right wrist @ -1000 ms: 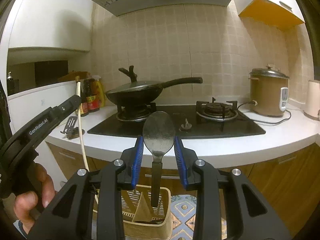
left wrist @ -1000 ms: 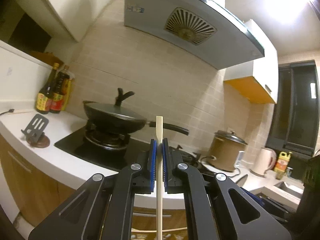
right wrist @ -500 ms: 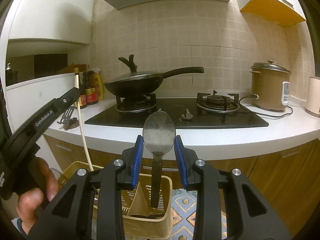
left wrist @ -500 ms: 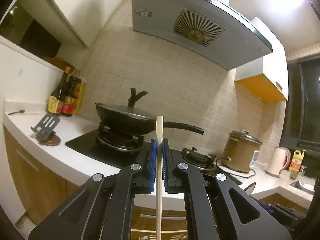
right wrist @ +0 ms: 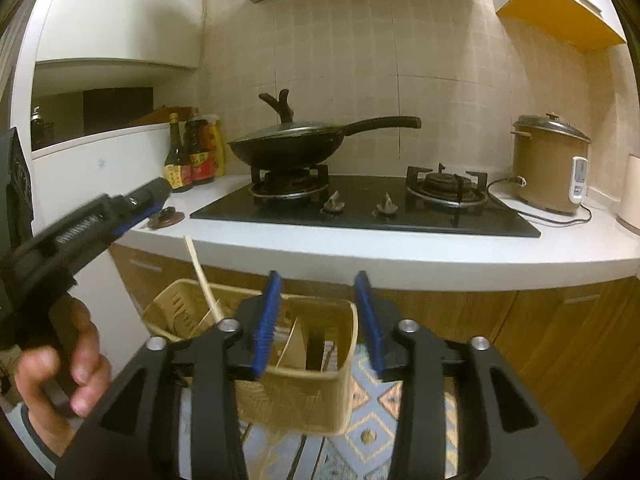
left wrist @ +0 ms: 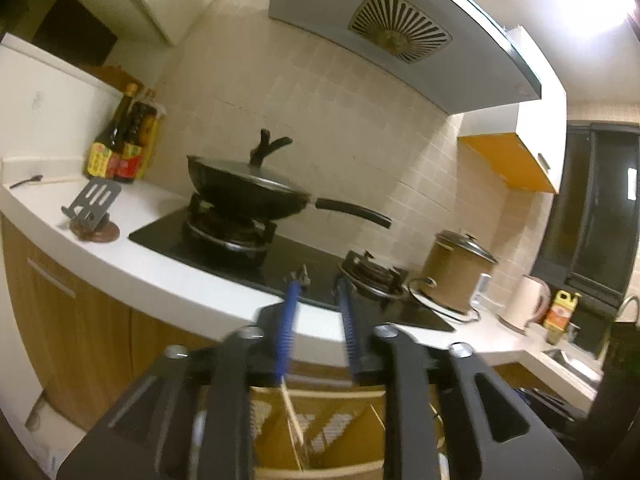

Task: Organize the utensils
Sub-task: 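Open both tools to drop the chopstick and spoon into the holder, then move both tools back down to the utensils on the cloth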

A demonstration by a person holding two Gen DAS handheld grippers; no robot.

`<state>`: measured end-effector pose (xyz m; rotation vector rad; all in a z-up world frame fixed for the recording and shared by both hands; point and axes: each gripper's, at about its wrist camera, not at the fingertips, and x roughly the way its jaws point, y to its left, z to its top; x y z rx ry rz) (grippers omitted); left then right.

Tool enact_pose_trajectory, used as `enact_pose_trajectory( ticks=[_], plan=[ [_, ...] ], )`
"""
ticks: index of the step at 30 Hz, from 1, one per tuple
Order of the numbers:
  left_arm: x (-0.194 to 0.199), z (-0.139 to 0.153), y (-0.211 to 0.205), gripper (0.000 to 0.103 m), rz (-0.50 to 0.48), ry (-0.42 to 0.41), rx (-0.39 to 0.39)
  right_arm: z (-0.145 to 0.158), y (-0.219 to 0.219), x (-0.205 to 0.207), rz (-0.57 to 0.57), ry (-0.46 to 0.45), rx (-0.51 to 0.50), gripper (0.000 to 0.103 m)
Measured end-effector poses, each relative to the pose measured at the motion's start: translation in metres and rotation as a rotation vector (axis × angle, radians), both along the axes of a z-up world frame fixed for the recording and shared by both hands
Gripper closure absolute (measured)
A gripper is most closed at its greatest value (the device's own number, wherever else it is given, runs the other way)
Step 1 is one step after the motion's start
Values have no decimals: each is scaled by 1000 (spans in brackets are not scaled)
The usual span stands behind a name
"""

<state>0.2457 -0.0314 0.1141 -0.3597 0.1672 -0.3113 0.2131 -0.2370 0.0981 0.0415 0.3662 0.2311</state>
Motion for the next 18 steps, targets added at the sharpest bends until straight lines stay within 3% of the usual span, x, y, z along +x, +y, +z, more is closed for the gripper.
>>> enact_pose_trajectory(
  ticks=[4, 8, 12, 18],
  plan=[
    [-22, 8, 18, 80, -43, 39, -12, 6, -10, -16, 1, 41, 36, 58],
    [-48, 20, 30, 73, -73, 64, 9, 14, -22, -33, -13, 82, 73, 58],
    [-74, 28, 37, 68, -90, 96, 71, 23, -31, -53, -14, 137, 95, 58],
    [-97, 22, 44, 68, -132, 247, 167, 17, -24, -76, -1, 259, 57, 58]
  ],
)
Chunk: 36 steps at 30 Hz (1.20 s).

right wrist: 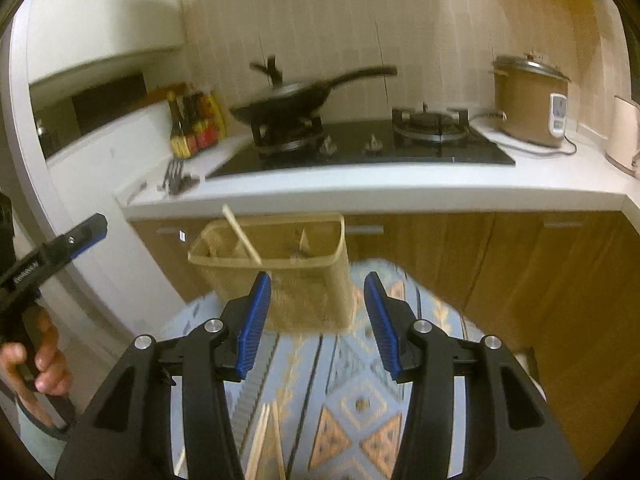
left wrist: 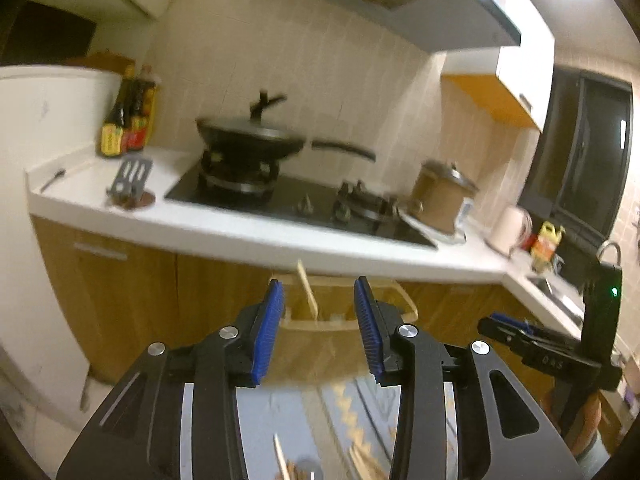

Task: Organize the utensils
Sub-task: 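Move both tools back down to the utensils on the cloth, then grasp a wooden chopstick with the left tool while the right tool grasps another chopstick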

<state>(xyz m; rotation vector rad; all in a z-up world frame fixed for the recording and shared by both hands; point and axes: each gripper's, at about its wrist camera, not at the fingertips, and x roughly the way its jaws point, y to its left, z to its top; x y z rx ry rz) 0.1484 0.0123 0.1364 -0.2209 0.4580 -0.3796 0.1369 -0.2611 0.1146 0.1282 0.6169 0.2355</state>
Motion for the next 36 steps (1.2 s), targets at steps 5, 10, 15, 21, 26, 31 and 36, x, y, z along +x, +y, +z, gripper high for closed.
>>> enact_pose_trajectory(
  ticks=[5, 10, 15, 21, 26, 31, 36],
  plan=[
    [-5, -30, -1, 68, -36, 138, 79, -30, 22, -6, 38, 156, -88, 58],
    [4, -80, -2, 68, -93, 330, 129, -74, 39, -4, 96, 327, -96, 58],
    [12, -116, 6, 68, -107, 453, 151, -109, 55, -11, 124, 411, -130, 58],
    [8, -144, 1, 68, -141, 522, 154, -133, 65, -14, 140, 455, -186, 58],
    [11, -159, -6, 68, -152, 559, 161, -147, 71, -15, 151, 484, -209, 69],
    [23, -176, -7, 72, -150, 618, 164, -153, 80, -16, 180, 491, -240, 80],
    [32, -185, -11, 75, -131, 643, 185, -159, 89, -14, 193, 489, -286, 82]
  ],
)
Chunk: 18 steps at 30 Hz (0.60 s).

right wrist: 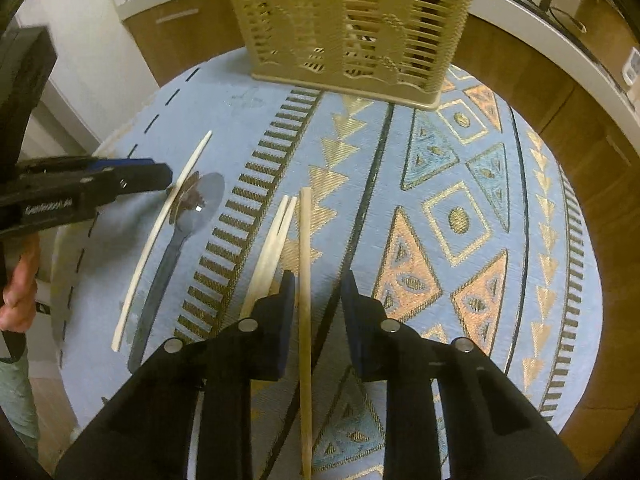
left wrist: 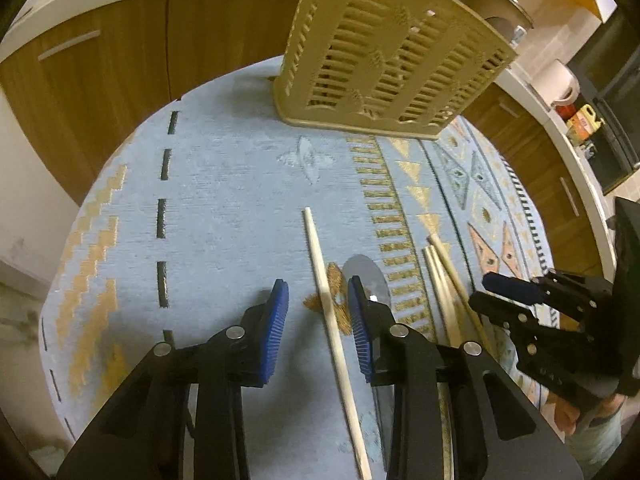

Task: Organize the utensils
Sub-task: 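Grasp a wooden chopstick with the left tool while the right tool grasps another chopstick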

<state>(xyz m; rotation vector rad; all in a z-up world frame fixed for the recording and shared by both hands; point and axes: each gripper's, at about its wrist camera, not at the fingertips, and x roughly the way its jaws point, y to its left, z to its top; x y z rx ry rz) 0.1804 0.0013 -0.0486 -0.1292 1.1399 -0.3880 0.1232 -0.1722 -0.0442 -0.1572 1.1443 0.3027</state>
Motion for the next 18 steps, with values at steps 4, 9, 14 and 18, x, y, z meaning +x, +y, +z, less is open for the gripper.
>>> enact_pose_trajectory(
  ticks=[4, 9, 14, 18],
  plan=[
    [8, -4, -9, 75, -3, 7, 28, -3, 8, 0, 17, -3, -35, 86],
    [10, -5, -31, 76, -28, -17, 124, -9, 11, 5, 21, 5, -58, 89],
    [13, -5, -41, 84, -39, -37, 188, -11, 14, 12, 28, 6, -69, 92],
    [13, -5, -40, 97, -35, -58, 228, -10, 20, 7, 29, -5, -91, 98]
  ],
)
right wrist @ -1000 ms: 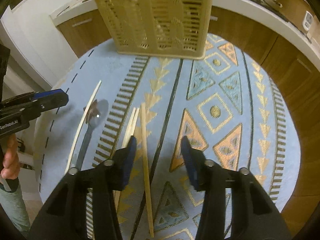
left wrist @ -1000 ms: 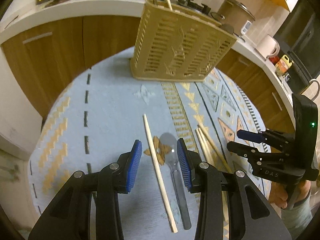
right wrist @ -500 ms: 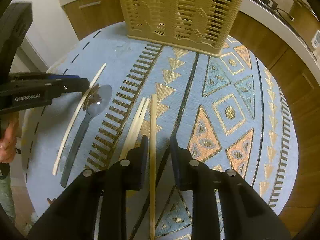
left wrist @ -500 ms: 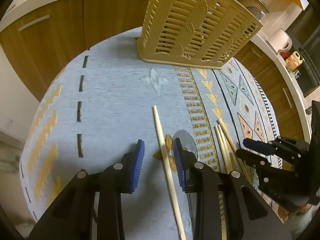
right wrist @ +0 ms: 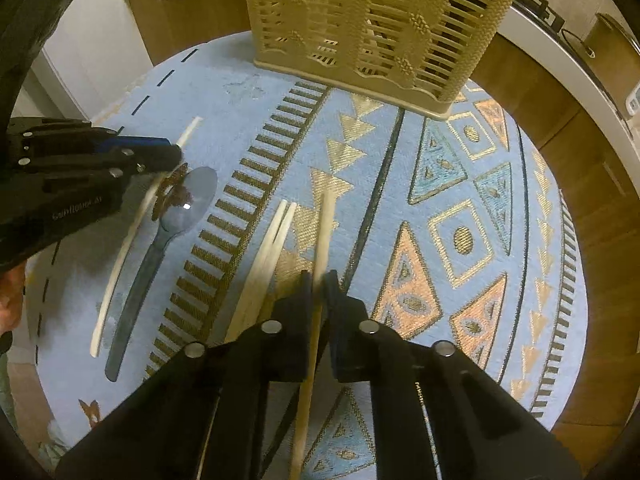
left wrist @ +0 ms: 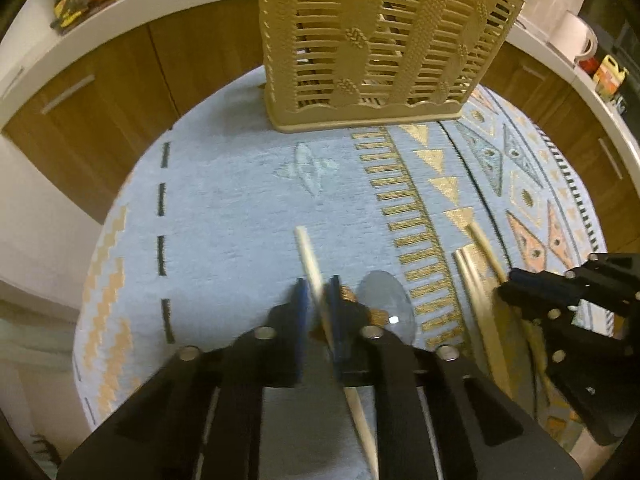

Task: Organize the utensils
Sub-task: 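Grasp a wooden chopstick with the left tool while the right tool grasps another chopstick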

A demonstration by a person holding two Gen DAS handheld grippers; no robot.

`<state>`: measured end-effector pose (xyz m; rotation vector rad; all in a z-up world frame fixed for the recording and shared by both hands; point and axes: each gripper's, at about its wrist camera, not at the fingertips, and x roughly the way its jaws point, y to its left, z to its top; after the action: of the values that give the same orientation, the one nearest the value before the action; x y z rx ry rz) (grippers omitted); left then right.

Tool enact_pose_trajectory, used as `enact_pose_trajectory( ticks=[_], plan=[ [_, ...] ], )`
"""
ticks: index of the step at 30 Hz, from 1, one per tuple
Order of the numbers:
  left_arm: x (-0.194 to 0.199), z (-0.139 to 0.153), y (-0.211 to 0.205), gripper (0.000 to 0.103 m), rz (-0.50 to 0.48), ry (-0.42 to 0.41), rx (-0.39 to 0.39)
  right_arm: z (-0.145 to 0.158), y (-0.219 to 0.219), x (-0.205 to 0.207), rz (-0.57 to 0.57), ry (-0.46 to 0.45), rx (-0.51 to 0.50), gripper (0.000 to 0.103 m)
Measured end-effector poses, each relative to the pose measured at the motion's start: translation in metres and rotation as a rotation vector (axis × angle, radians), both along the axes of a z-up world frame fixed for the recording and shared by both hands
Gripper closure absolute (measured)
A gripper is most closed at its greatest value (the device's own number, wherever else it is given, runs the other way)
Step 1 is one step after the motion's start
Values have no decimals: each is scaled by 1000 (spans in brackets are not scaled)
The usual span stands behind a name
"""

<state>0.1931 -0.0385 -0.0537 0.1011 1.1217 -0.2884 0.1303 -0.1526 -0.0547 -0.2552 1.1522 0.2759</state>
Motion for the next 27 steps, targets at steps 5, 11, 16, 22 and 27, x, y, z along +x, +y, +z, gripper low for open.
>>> enact_pose_trajectory(
  ticks=[5, 11, 16, 22, 27],
  plan=[
    [-1, 0, 15, 98, 17, 15, -65, 1, -13, 5, -46, -8, -11, 98],
    [-7, 1, 14, 97, 2, 13, -38, -1, -19, 11, -61, 24, -11, 98],
    [-11, 2, 11, 95, -24, 33, -31, 0, -27, 21, -62, 77, 7, 96],
    [-10, 0, 2, 94, -47, 31, 3, 0, -23, 33, -39, 109, 12, 95],
    [-20, -1, -8, 99, -53, -40, 91, 2, -23, 34, -32, 92, 23, 99]
  ],
)
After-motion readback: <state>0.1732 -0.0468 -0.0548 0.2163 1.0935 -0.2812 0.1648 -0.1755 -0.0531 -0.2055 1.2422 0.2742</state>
